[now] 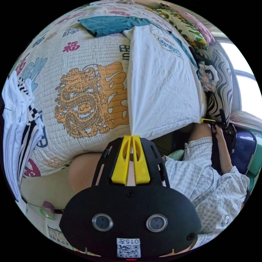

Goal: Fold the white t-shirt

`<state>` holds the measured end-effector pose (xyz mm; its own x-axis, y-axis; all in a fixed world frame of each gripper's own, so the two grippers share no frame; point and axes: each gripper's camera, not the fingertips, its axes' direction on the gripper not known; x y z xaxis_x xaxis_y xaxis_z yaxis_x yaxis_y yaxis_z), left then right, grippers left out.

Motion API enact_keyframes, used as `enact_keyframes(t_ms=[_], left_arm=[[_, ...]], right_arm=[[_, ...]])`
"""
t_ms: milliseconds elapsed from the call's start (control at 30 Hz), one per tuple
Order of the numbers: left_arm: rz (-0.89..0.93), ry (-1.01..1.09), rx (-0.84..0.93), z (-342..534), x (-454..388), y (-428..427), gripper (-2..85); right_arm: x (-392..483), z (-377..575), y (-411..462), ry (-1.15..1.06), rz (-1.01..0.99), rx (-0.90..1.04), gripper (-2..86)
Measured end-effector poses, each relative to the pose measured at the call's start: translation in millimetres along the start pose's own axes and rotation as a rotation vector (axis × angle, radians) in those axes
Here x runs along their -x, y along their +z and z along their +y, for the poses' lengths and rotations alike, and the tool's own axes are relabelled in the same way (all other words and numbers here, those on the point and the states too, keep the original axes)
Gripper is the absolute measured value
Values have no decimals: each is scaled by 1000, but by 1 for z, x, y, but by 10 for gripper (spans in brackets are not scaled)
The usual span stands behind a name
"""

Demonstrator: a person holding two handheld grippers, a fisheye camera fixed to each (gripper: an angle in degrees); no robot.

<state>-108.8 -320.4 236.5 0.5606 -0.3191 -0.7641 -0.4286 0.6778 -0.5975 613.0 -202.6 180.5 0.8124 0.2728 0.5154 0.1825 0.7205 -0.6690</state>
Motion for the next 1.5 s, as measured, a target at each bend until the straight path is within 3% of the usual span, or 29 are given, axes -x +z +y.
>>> enact_keyframes(t_ms=[200, 300, 467, 700, 867, 1100, 1233, 1500], left_arm=[[-122, -31, 55, -12, -22, 30, 9], [-92, -51, 61, -13, -25, 33, 28], [-50, -131, -7, 4, -34, 22, 60], [-159, -212, -79, 22, -62, -2, 54], [-268, -21, -214, -10, -140, -32, 55], [-256, 404, -371, -152, -313, -33, 76], [-165, 580, -354, -250, -414, 4, 78], [-227, 688, -210, -389, -538, 122, 68]], right_arm=[[-13, 4, 13, 15, 10, 15, -2], [-20, 10, 15, 7, 23, 28, -1], [-52, 42, 4, 57, -202, -163, 7], [-74, 77, -9, 69, -299, -368, 31], [-79, 96, -32, 39, -276, -572, 48], [-90, 73, -52, 33, -301, -716, 59], [-103, 38, -61, 59, -303, -771, 62], [-140, -19, -60, 165, -405, -772, 78]])
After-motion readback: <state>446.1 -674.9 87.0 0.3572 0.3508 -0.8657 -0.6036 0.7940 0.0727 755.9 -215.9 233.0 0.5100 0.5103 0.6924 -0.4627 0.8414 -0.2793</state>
